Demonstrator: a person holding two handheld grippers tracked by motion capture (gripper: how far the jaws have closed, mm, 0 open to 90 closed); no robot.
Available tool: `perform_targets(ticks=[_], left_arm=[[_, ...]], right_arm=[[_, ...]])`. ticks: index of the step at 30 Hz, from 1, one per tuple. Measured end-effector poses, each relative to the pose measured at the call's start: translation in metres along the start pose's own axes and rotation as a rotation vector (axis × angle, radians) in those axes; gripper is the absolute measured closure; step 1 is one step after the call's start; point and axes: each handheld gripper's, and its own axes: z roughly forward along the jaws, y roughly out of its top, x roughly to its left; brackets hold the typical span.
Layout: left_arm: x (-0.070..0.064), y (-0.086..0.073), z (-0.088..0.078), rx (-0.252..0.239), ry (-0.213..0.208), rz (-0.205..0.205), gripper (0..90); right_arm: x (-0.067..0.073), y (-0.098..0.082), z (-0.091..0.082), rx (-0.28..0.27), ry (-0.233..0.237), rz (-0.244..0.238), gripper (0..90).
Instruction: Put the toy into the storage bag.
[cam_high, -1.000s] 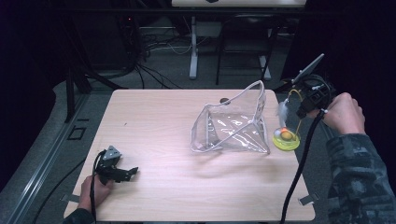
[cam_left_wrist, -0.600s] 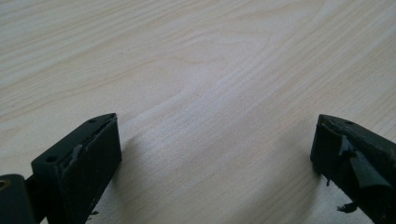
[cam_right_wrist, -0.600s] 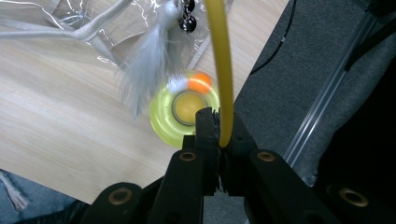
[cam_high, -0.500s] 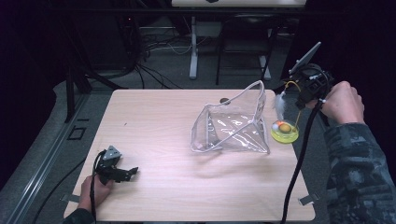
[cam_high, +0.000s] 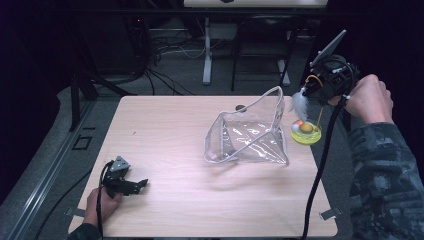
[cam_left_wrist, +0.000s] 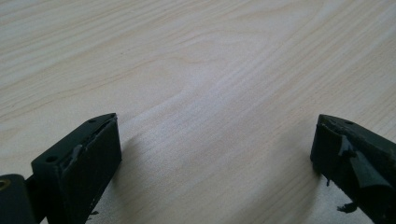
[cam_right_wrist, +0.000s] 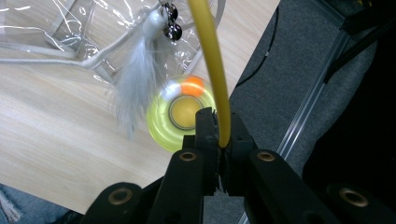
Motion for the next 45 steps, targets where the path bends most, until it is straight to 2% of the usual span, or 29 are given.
perform_targets(ticks=[6,16,27,36,45], left_arm=[[0.000,0.000,0.000,-0.001,0.001,-0.002,2.0],[0.000,0.000,0.000,-0.001,-0.002,0.001,2.0],[0.000,0.000,0.000,-0.001,-0.002,0.002,2.0],[0.000,0.000,0.000,0.000,-0.003,0.001,2.0],[0.000,0.000,0.000,-0.001,-0.003,0.002,2.0]], right_arm=[[0.004,0.007,-0.014,-0.015,-0.021,-0.019,87.0],[0.011,0.020,-0.034,-0.037,-0.022,-0.035,87.0],[0.025,0.036,-0.057,-0.086,-0.025,-0.083,87.0],[0.044,0.055,-0.073,-0.115,-0.026,-0.140,87.0],[0.069,0.075,-0.078,-0.156,-0.004,-0.190,87.0]])
